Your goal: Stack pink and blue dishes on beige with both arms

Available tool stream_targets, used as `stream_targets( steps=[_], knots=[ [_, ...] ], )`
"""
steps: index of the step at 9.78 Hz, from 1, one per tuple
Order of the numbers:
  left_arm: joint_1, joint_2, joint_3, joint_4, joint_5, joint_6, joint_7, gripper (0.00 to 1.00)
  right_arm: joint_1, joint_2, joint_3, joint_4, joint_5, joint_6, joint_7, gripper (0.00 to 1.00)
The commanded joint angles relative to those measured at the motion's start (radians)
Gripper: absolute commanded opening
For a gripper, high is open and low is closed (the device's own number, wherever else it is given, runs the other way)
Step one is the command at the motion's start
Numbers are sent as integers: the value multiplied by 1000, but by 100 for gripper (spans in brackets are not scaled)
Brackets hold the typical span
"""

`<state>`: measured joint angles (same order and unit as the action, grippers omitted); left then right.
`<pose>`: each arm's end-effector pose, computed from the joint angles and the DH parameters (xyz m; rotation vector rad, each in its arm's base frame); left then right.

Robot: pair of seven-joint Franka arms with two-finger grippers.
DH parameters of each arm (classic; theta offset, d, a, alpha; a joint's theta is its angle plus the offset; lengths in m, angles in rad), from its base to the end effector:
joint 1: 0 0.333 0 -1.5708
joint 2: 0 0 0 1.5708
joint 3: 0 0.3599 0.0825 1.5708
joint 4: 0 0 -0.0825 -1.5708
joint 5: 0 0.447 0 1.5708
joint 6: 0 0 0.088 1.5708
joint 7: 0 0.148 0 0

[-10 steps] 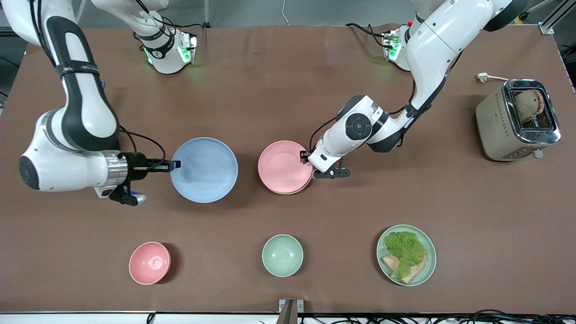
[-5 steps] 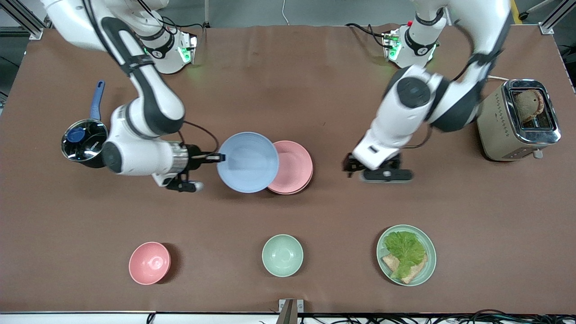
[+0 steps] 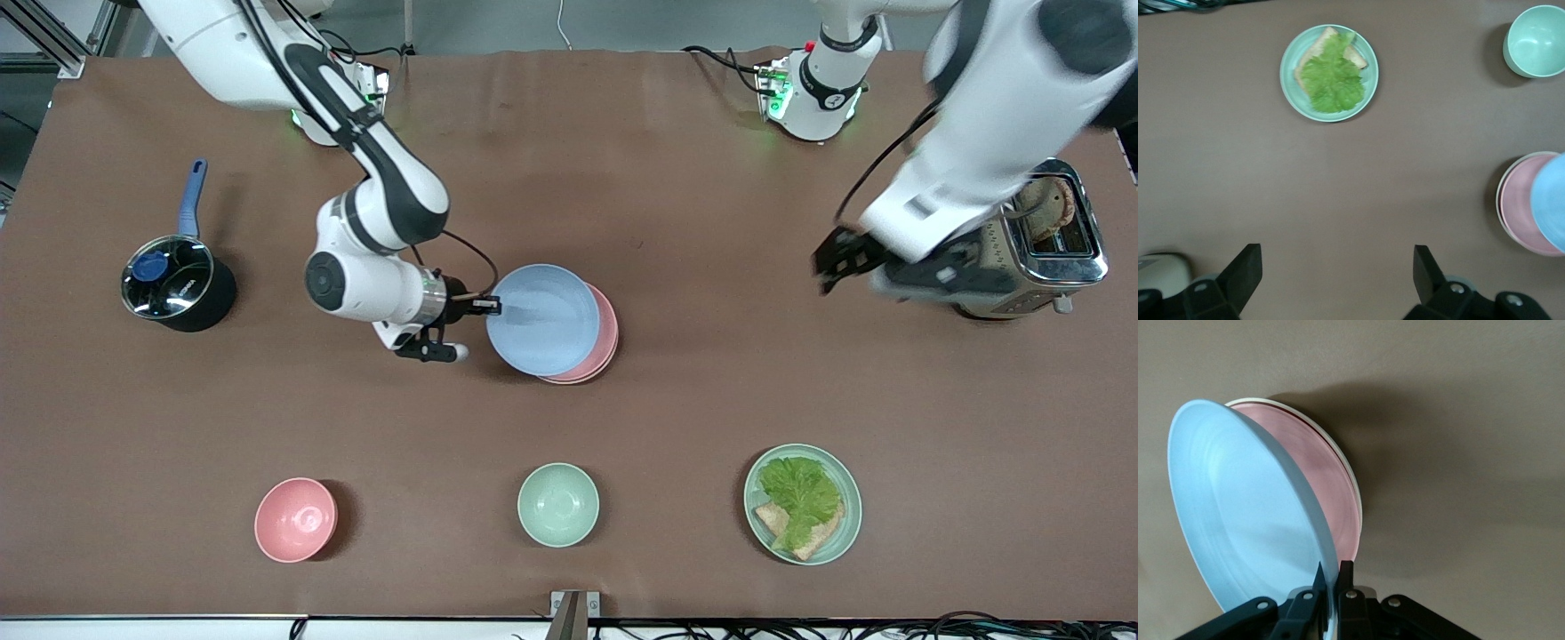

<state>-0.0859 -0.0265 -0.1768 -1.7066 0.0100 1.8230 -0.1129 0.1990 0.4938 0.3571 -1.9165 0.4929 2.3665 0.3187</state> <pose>0.6128 -0.1647 0.5940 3.1123 -0.2368 0.2231 0.5817 0.3769 0.2081 -2.6706 0.2203 0.3376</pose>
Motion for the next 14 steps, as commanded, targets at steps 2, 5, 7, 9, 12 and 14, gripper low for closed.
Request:
stream_targets(
  steps=[2, 5, 7, 9, 12, 14],
  knots=[
    [6, -174, 83, -123, -31, -79, 90, 100, 7, 6, 20, -58, 6, 79, 17, 12],
    [-5, -106, 129, 76, -27, -228, 95, 100, 5, 0, 20, -53, -5, 74, 13, 100],
    [4, -37, 129, 189, -25, -335, 90, 100, -45, -137, 11, -85, -34, 57, 10, 100],
    [11, -4, 128, 200, -24, -337, 87, 100, -142, -268, 7, -124, -208, 12, 10, 100],
    [17, 0, 126, 197, -19, -301, 96, 100, -233, -414, -76, -64, -341, -229, 8, 100],
    [18, -3, 122, 188, -16, -297, 96, 100, -233, -468, -174, 15, -442, -361, 0, 100]
  ],
)
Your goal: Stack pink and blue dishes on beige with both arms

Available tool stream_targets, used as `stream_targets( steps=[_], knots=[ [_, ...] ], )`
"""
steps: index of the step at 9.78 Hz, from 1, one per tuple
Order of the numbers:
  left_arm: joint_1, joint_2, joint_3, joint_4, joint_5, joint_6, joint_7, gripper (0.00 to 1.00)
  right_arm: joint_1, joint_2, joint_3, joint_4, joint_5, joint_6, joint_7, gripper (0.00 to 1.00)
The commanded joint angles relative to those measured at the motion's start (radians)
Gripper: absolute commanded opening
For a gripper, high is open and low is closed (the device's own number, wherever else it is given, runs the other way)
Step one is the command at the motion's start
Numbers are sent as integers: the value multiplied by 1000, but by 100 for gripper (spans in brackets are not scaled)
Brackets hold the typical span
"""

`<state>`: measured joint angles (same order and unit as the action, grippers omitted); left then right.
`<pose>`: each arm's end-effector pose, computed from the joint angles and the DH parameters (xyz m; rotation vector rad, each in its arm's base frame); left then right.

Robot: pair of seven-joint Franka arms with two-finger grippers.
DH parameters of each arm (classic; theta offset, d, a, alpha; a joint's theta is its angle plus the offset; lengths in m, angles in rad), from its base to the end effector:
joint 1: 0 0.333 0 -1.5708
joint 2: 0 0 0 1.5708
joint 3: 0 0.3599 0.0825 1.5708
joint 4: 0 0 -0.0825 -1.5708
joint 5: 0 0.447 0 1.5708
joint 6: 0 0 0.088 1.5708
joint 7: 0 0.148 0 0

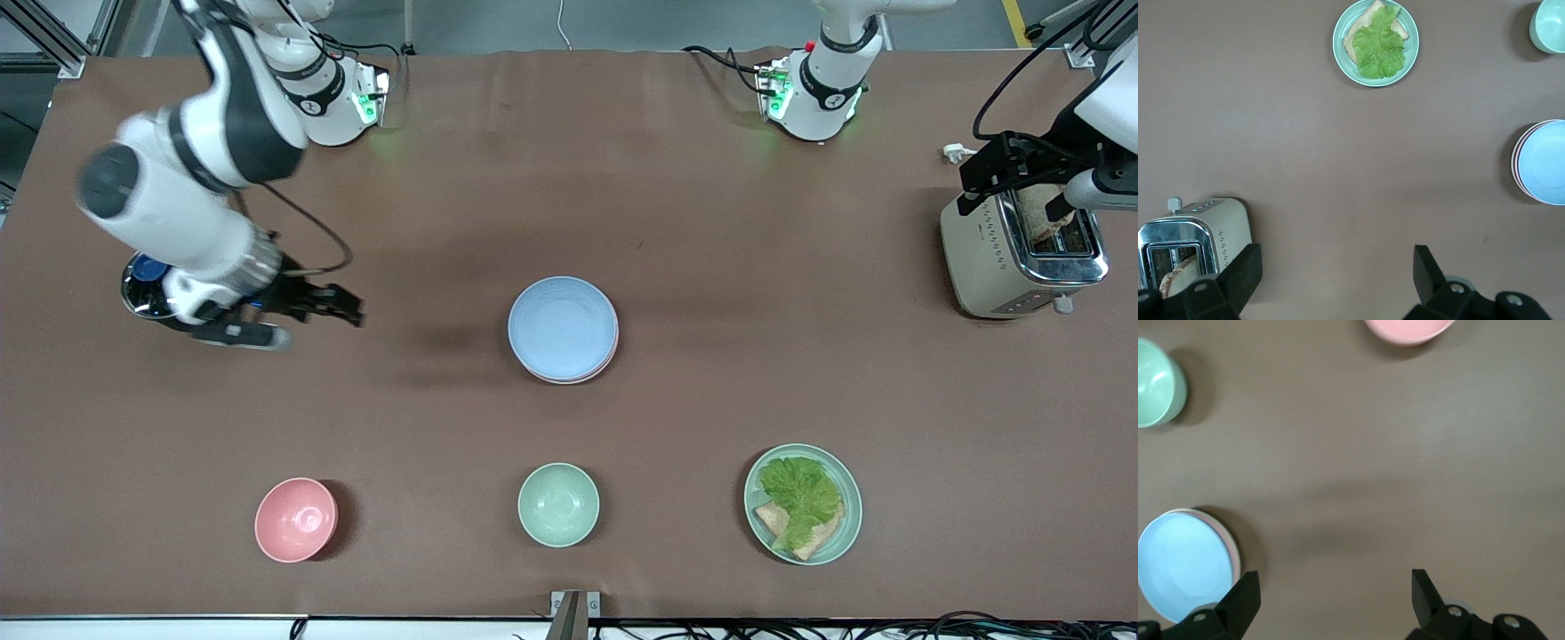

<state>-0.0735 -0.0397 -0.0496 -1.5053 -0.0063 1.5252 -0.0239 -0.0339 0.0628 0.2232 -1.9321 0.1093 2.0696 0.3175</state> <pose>0.5959 -0.0754 0.6823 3.1277 -0.1560 0.0925 0.6321 0.1291 0.4388 -3.0017 0.2676 -0.0685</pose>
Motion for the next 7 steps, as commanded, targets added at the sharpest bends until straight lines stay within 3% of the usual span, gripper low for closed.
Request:
stream_targets(
  steps=[1, 3, 6, 7],
  knots=[
    [6, 11, -6, -15, 0, 1, 7, 100, 2, -47, -83, 100, -100, -141, -8, 100],
    [5, 6, -9, -23, -1, 1, -7, 100, 35, -46, -215, 279, -115, -317, -113, 100],
    [5, 1, -9, -35, -1, 0, -16, 100, 34, -46, -266, 500, -122, -601, -135, 100],
    [5, -9, -9, -45, -3, 0, -20, 100, 25, -46, -277, 508, -106, -652, -162, 100]
  ],
)
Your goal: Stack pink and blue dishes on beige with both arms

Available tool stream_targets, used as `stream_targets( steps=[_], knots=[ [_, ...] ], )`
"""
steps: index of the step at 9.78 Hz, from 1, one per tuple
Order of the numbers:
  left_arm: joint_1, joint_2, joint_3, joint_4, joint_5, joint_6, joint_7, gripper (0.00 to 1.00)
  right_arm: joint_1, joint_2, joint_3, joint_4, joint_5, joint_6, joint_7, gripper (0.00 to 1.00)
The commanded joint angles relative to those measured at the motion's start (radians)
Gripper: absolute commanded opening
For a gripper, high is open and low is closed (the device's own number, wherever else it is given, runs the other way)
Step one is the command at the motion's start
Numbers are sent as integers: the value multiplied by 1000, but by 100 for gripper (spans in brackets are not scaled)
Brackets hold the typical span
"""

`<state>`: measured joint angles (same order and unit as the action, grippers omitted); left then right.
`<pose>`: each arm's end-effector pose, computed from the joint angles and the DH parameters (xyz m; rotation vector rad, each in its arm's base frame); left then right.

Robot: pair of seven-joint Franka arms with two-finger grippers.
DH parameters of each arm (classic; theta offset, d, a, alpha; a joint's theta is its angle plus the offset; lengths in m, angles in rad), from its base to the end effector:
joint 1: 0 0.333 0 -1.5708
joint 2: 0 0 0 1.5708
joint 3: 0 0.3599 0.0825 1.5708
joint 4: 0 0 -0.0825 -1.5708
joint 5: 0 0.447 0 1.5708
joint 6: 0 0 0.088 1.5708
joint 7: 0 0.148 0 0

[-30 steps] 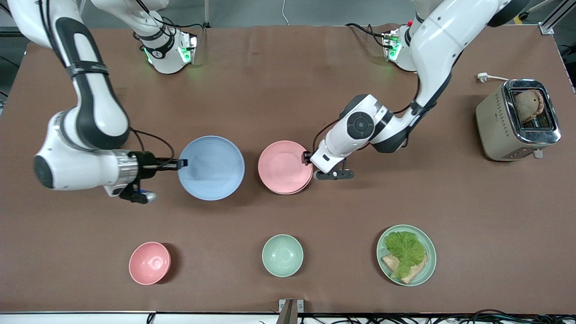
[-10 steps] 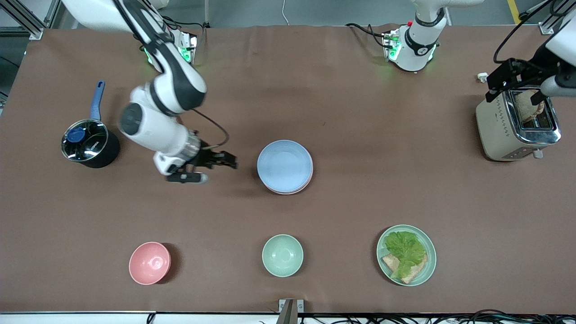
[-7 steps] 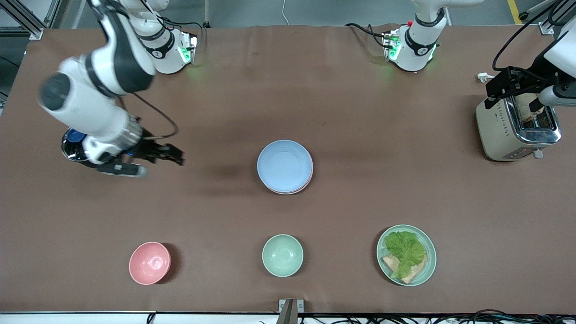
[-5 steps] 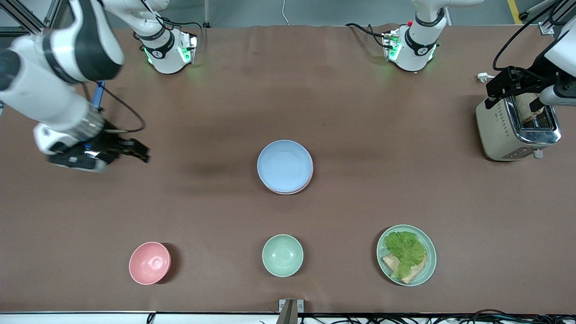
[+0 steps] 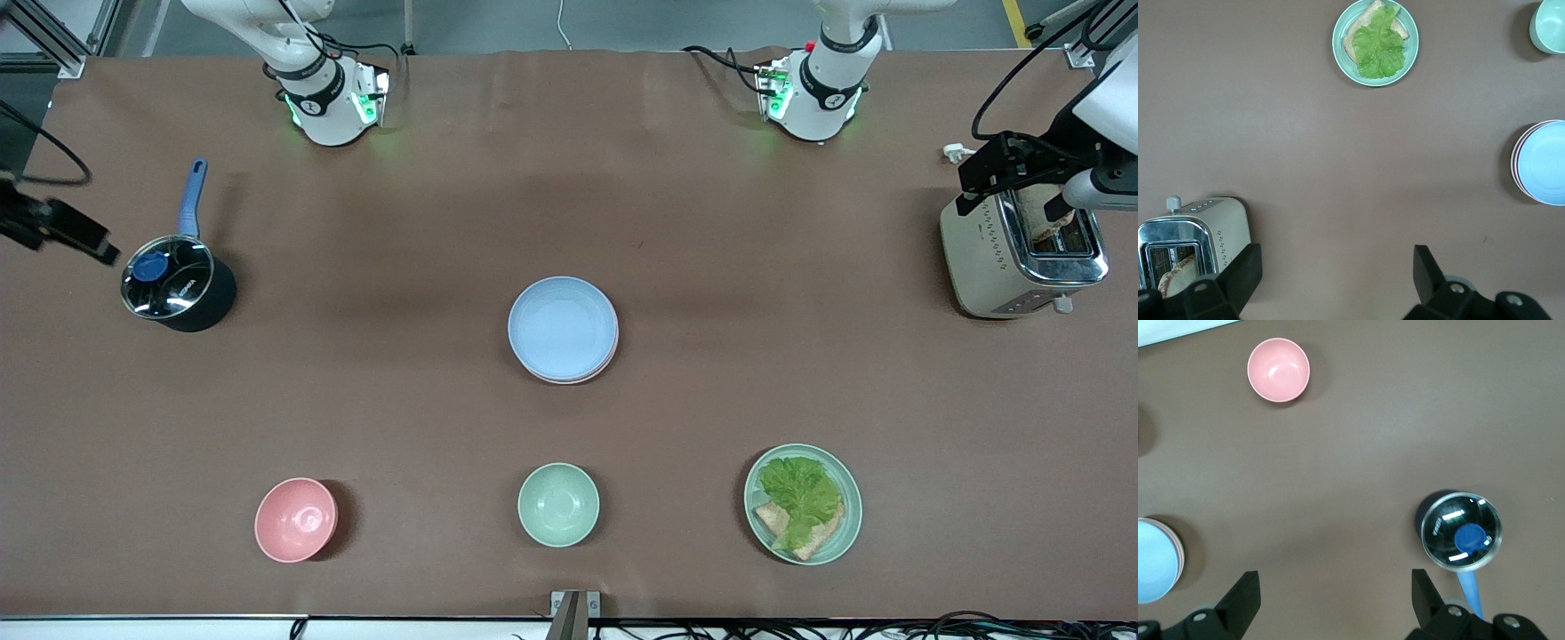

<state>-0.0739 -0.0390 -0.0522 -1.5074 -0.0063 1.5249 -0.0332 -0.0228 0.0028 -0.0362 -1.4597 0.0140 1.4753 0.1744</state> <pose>0.5959 -0.0772 0.6808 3.1282 -0.1462 0.0876 0.6079 -0.0337 0.6762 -3.1060 0.3619 -0.0187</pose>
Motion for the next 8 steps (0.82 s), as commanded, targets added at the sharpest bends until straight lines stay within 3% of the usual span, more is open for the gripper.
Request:
stream_targets(
  steps=[1, 8],
  knots=[
    [5, -13, -6, -47, -3, -2, -25, 100, 20, 16, -24, 35, -26, -49, -29, 100],
    [5, -12, -6, -47, -3, -3, -39, 100, 21, 16, -19, 24, -23, -39, -30, 100]
  ],
)
